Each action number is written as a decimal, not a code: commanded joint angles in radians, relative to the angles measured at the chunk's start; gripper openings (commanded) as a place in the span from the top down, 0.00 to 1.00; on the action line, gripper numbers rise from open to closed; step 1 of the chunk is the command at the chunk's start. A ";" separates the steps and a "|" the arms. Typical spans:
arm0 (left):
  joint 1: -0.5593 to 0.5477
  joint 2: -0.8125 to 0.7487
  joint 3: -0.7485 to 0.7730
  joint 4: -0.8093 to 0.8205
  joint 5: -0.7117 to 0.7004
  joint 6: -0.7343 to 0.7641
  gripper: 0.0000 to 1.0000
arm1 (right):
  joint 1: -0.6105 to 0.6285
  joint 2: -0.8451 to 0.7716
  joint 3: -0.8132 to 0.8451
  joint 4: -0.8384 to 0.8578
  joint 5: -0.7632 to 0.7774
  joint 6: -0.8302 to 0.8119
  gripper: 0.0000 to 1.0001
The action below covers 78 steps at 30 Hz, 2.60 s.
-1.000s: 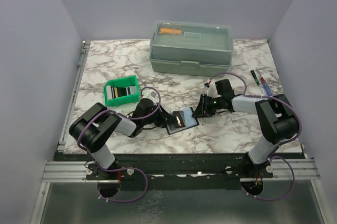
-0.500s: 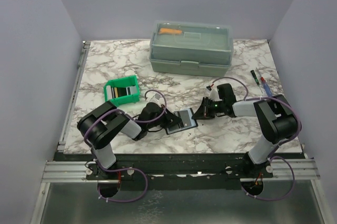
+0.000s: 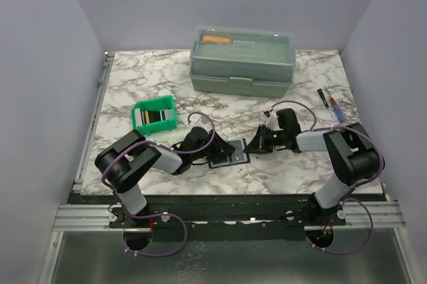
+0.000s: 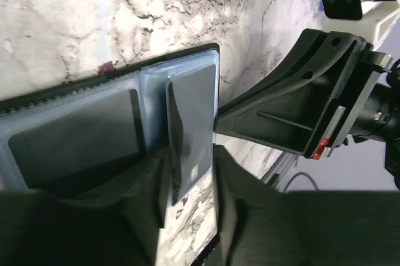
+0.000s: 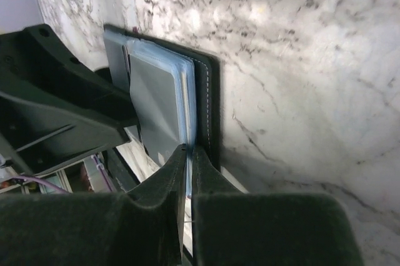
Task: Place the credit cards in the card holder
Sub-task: Insert the credit card into the card holder, then turn over the card slot in the card holder.
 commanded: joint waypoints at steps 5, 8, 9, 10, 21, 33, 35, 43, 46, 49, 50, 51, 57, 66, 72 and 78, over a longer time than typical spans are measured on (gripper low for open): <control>-0.019 -0.175 0.153 -0.645 -0.038 0.122 0.48 | 0.020 -0.068 0.030 -0.193 0.045 -0.075 0.88; -0.019 -0.198 0.200 -0.762 -0.039 0.133 0.47 | 0.020 -0.078 0.047 -0.220 0.047 -0.085 0.85; -0.019 -0.204 0.207 -0.765 -0.033 0.142 0.48 | 0.019 -0.082 0.051 -0.225 0.047 -0.085 0.84; -0.019 -0.207 0.217 -0.766 -0.027 0.150 0.49 | 0.020 -0.089 0.055 -0.230 0.044 -0.084 0.83; -0.014 -0.025 0.289 -0.600 0.132 0.242 0.85 | 0.020 -0.151 0.075 -0.231 -0.001 -0.042 0.69; 0.043 -0.027 0.201 -0.595 0.101 0.230 0.96 | 0.022 -0.055 0.062 -0.149 -0.091 -0.025 0.60; 0.045 -0.039 0.192 -0.595 0.097 0.231 0.95 | 0.023 -0.048 0.060 -0.140 -0.097 -0.024 0.61; 0.047 -0.019 0.168 -0.569 0.105 0.220 0.91 | 0.032 -0.027 0.064 -0.121 -0.111 -0.015 0.62; 0.046 -0.003 0.171 -0.562 0.109 0.216 0.91 | 0.035 -0.021 0.057 -0.113 -0.111 -0.012 0.62; 0.046 -0.004 0.167 -0.560 0.103 0.215 0.91 | 0.039 -0.016 0.048 -0.100 -0.115 -0.007 0.62; 0.046 -0.004 0.165 -0.560 0.102 0.214 0.91 | 0.042 -0.016 0.047 -0.096 -0.116 -0.003 0.62; 0.047 -0.002 0.163 -0.559 0.103 0.214 0.91 | 0.045 -0.014 0.046 -0.093 -0.117 -0.002 0.62; 0.048 0.006 0.159 -0.560 0.102 0.210 0.92 | 0.065 -0.006 0.041 -0.071 -0.120 0.013 0.63; 0.050 -0.042 0.180 -0.600 0.096 0.235 0.87 | 0.091 -0.039 0.053 -0.074 -0.112 0.034 0.64; 0.062 -0.165 0.217 -0.685 0.109 0.240 0.69 | 0.137 -0.034 0.099 -0.092 -0.094 0.049 0.63; 0.131 -0.400 0.207 -0.882 0.108 0.236 0.55 | 0.180 -0.002 0.154 -0.095 -0.070 0.061 0.60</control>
